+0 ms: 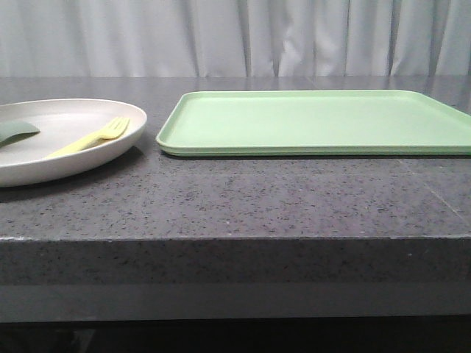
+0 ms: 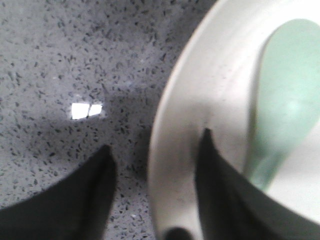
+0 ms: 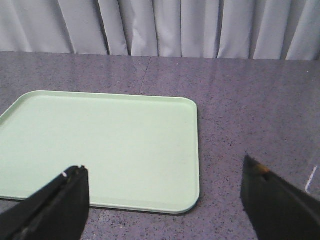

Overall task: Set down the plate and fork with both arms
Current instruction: 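Grip the cream plate rim with the left gripper and lift it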

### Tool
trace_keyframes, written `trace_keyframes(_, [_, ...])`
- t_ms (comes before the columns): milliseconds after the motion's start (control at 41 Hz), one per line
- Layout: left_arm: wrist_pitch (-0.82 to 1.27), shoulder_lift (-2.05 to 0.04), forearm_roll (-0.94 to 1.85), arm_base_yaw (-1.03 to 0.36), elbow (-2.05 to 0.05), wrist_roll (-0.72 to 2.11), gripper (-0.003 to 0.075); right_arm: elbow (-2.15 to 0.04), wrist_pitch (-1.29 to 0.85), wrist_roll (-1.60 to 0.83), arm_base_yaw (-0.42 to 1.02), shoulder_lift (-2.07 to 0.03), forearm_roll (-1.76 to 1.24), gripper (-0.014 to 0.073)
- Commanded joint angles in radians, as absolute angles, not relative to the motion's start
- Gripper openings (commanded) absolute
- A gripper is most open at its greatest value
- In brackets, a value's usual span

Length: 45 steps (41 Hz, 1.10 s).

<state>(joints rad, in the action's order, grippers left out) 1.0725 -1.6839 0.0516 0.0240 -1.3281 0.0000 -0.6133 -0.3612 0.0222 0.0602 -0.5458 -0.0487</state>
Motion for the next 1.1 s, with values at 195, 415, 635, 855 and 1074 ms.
trace_keyframes(195, [1.058,-1.648,0.05,0.023,-1.356,-0.006,-0.0018,-0.652,-0.289,0.02,0.062,-0.554,-0.038,0.0633])
trace_keyframes(415, [1.034,-1.627,0.158,0.058,-1.366,0.03,-0.0018,-0.652,-0.291,0.02,0.062,-0.554,-0.038,0.0633])
trace_keyframes(635, [0.997,-1.579,0.376,0.141,-1.368,0.123,-0.0018,-0.652,-0.295,0.02,0.062,-0.554,-0.038,0.0633])
trace_keyframes(855, [0.967,-1.55,0.536,0.19,-1.369,0.132,-0.0018,-0.652,-0.312,0.02,0.062,-0.554,-0.038,0.0633])
trace_keyframes(1074, [0.915,-1.556,0.561,0.095,-1.369,0.125,-0.0018,-0.652,-0.312,0.02,0.062,-0.554,-0.038,0.0633])
